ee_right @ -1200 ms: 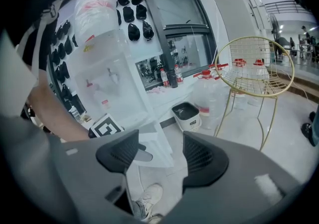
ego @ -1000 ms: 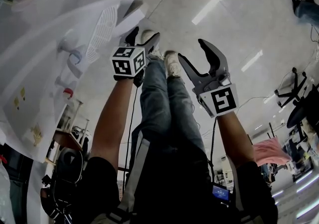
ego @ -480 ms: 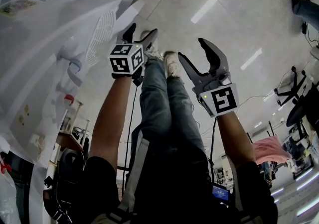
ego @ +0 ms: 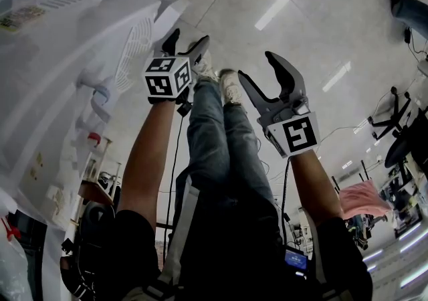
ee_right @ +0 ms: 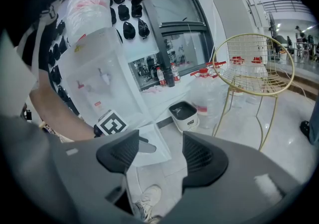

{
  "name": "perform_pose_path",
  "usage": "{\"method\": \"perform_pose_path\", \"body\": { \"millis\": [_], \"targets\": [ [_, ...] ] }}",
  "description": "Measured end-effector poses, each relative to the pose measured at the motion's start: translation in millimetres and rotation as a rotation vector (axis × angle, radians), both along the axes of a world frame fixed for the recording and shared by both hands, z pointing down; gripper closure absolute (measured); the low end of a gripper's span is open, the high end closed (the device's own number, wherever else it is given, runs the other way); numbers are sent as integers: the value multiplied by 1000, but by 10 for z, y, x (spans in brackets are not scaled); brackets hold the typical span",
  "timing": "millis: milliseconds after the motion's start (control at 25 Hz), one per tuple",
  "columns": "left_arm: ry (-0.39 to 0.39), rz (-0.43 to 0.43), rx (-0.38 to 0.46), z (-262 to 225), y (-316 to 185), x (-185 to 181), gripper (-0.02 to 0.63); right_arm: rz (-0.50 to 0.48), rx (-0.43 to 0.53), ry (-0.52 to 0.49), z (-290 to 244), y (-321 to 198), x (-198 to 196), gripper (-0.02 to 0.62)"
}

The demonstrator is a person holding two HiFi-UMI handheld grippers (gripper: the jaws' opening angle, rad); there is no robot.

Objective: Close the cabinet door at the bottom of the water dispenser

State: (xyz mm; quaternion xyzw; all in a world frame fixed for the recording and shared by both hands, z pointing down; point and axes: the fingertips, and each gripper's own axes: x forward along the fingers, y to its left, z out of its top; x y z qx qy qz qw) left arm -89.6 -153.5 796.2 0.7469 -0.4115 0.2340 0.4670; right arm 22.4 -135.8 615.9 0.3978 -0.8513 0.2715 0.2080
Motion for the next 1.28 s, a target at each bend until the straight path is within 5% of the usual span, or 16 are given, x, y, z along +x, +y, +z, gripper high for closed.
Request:
{"method": "perform_pose_path", "body": {
  "millis": [1280],
  "targets": [
    [-111, -68, 44, 72, -470, -49, 218, 59, -3, 0, -12, -111, 209, 325]
  ]
}}
